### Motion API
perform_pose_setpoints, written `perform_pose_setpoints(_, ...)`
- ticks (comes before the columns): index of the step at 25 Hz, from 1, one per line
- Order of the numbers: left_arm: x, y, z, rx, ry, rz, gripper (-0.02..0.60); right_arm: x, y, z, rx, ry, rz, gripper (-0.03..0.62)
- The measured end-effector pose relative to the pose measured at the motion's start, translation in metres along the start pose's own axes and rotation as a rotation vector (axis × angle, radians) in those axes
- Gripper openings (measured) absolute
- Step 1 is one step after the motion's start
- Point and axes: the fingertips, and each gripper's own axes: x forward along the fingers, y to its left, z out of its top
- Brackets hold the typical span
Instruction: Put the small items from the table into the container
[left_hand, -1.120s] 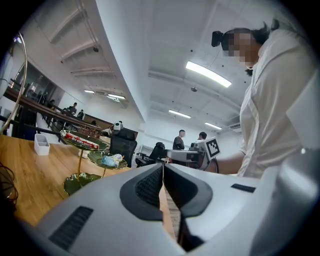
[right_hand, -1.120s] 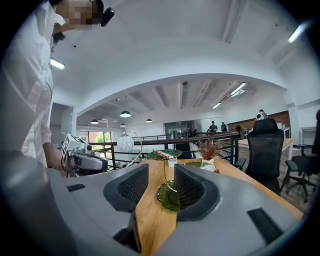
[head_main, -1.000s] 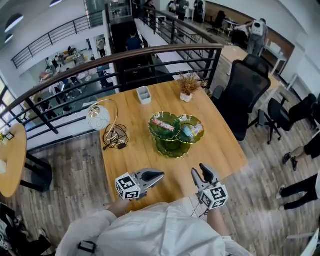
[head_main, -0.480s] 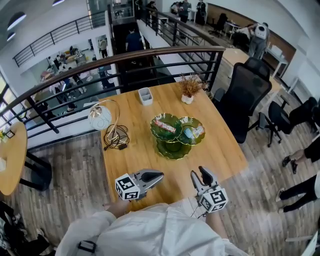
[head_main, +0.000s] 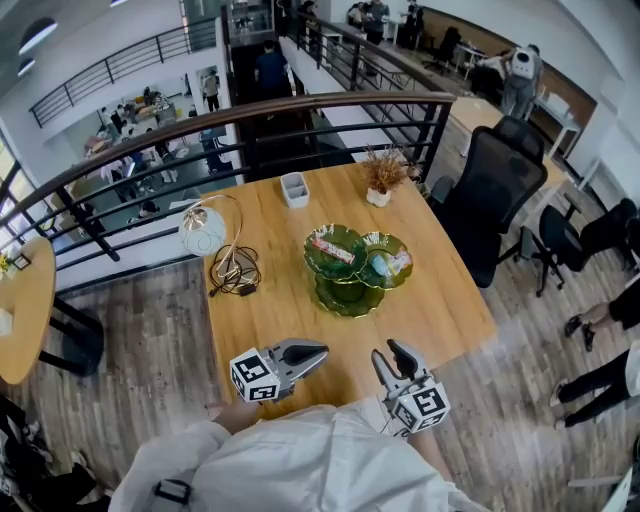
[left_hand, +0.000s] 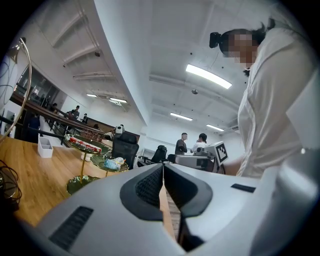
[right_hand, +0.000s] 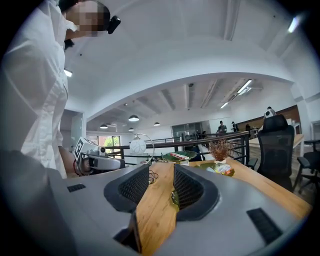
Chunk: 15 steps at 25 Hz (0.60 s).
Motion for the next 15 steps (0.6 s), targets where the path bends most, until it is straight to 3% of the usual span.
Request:
perform_pose_setpoints(2,0.0,-0.001,0.004,0.008,-0.012,0.002,0.009,0.001,0.005,0.003,-0.01,-0.01,0.005,0.137)
perform_pose_setpoints(4,0.001,-0.001,0.005,0.009,-0.016,0.003,0.009,0.003,0.006,0.003,-0.021,-0.005,0.0,0.057)
perform_pose_setpoints(7,0.001,-0.001,0.005,0.006,-0.012,0.001,0.008,0.003,0.006,0.002,-0.025,0.007,-0.007,0.024)
perform_pose_setpoints(15,0.0,0.002,0.005,0.008,-0.01,-0.001,0.008,-0.001,-0.004,0.001,-0.011,0.009,-0.037,0.012)
